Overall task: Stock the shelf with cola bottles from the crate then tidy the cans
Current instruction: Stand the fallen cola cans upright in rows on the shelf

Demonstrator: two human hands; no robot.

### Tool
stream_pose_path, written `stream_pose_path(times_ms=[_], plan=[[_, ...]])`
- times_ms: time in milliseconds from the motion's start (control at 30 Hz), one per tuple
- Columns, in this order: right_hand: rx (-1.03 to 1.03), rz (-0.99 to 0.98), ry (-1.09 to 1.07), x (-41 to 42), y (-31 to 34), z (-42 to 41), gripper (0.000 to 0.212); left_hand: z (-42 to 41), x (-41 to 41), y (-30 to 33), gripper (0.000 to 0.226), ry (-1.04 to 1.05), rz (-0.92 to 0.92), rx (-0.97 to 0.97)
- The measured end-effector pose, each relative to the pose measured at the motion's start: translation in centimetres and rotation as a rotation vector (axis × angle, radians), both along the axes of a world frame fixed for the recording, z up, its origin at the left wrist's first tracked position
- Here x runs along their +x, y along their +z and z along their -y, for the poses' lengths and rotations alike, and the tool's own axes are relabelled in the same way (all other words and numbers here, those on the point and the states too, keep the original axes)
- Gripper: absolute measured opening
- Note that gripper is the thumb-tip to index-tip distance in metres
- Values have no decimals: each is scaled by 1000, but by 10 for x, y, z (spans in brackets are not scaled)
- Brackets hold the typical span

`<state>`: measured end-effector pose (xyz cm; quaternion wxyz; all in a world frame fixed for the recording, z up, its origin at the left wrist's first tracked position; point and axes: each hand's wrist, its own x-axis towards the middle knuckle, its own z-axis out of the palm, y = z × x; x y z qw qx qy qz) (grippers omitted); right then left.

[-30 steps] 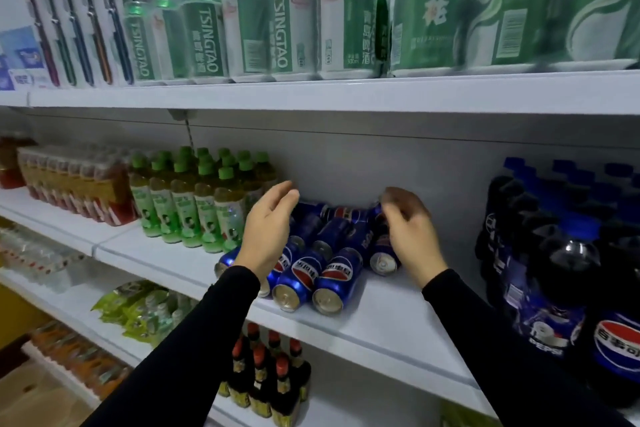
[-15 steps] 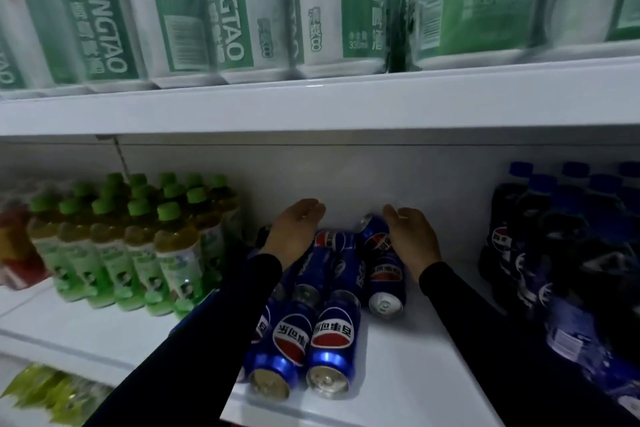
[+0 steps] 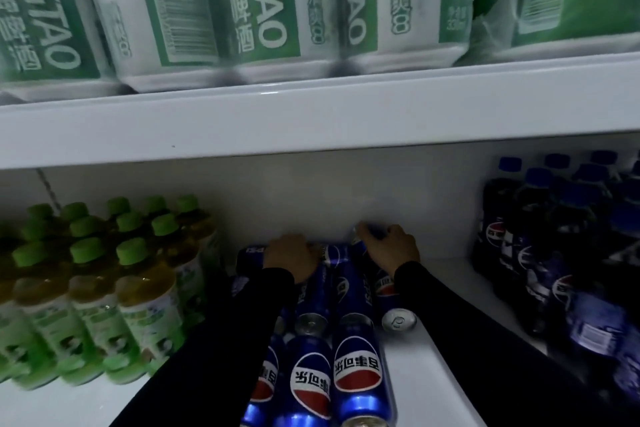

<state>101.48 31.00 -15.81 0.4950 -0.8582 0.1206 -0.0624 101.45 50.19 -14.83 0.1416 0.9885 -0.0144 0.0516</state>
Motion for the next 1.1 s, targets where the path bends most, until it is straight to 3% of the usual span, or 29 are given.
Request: stream_pose_path(times_ms=[167, 267, 467, 667, 867, 1100], plan=[[-97, -11, -14, 9, -12, 9, 103, 15, 9, -14, 58, 109, 21, 149], [-135, -23, -14, 13, -14, 11, 87, 24, 16, -16, 59, 171, 49, 175], [-198, -28, -27, 12, -3, 1, 92, 35, 17, -17, 68, 236, 7, 197], [-94, 59, 45, 12, -4, 25, 49, 41, 20, -15, 80, 339, -72, 139], [-32, 13, 46, 8, -6, 44, 51, 54, 26, -12, 88, 349, -136, 13], [96, -44, -44, 14, -18, 70, 68, 61, 25, -14, 74, 207, -125, -191]])
